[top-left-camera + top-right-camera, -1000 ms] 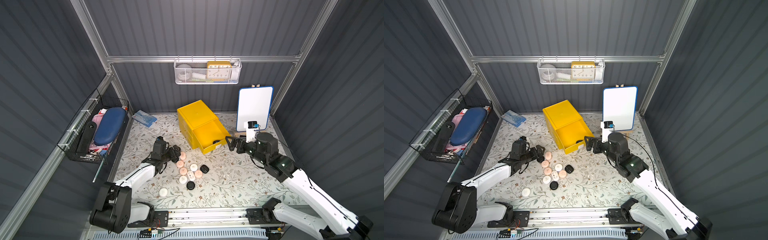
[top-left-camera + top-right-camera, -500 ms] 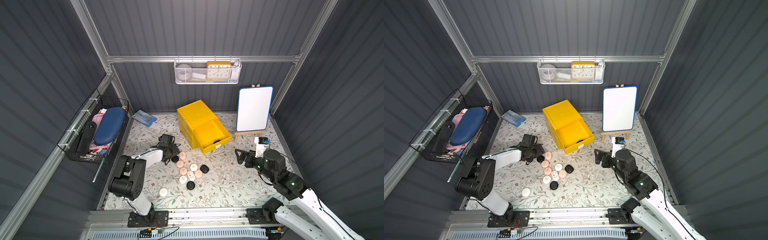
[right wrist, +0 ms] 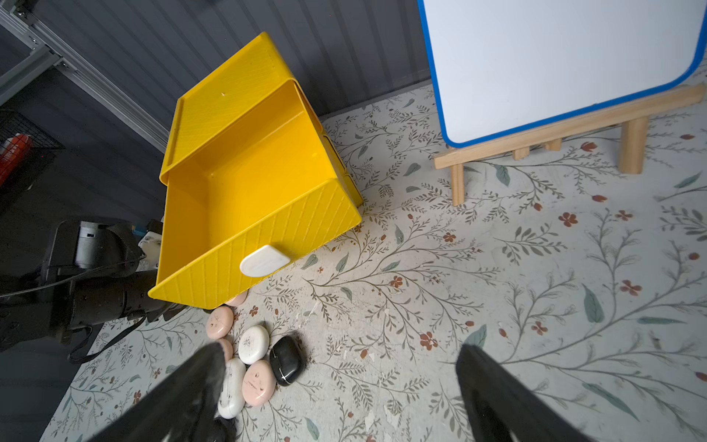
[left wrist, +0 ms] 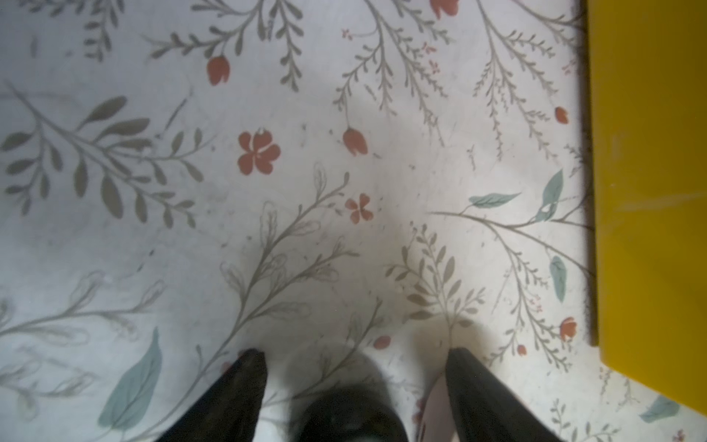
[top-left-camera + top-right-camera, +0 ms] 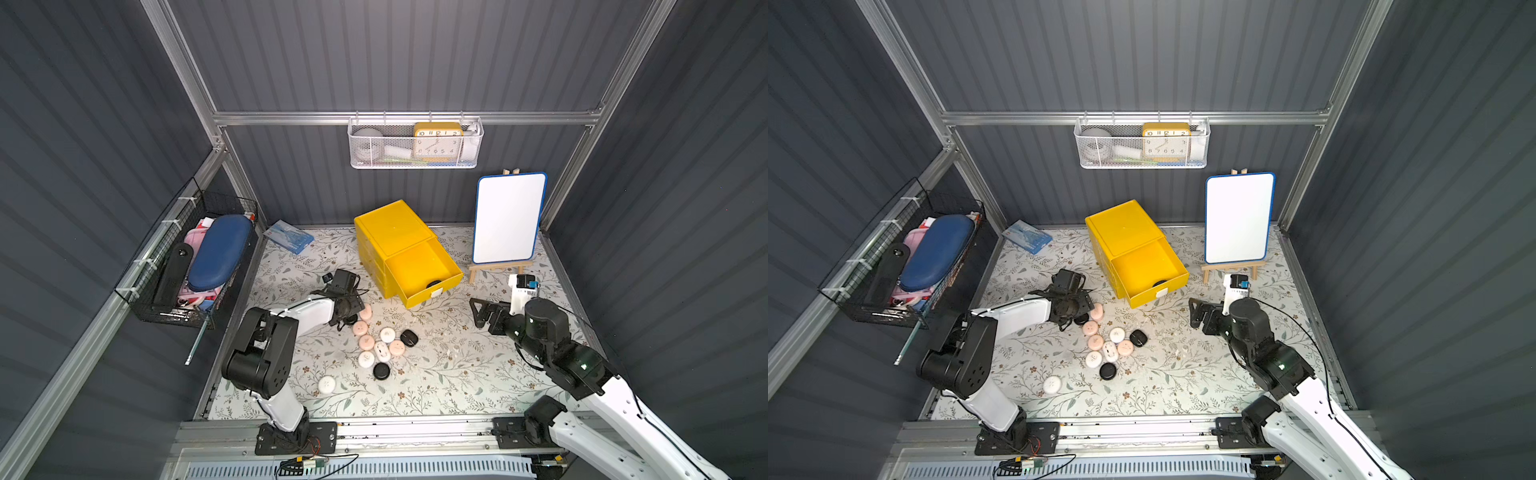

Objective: Put the bluetooth earphones in the drawer according to color
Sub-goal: Pick up the Bluetooth earphone from the center of the board.

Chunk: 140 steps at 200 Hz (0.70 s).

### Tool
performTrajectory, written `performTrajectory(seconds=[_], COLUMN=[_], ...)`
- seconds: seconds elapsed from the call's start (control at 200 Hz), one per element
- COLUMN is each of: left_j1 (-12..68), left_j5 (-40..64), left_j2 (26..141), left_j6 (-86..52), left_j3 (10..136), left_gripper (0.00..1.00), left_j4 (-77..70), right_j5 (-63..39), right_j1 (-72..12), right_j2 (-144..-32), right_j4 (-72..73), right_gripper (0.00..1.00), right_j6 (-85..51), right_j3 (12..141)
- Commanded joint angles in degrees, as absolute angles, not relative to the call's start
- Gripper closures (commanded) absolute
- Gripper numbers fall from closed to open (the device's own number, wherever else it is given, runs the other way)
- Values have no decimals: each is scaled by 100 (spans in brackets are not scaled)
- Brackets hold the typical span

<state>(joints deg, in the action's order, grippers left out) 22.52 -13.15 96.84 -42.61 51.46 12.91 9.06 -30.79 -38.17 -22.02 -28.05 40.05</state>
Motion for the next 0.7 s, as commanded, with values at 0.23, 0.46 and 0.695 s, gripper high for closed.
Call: performTrajectory(seconds=[0.23,0.46,0.695], left_j1=[2708,2795,2804], left_j5=[-1696,-1788,-1965], left_j2=[9952,10135,10003], left_j6=[-4884,-4885,-4771], left_j3=[4989,4987,5121], left_gripper=[28,41,50], left_j4=[2271,2094,2224], right_j5=[924,930,915], right_j1=[-3036,-3032,-3030], right_j2=[-3772,-3740,-3707], right_j4=[-2206,-2236,-2293], right_gripper=[1,1,1], right_j6=[-2833,-2847,-2857], right_j3=[3935,3919,3959])
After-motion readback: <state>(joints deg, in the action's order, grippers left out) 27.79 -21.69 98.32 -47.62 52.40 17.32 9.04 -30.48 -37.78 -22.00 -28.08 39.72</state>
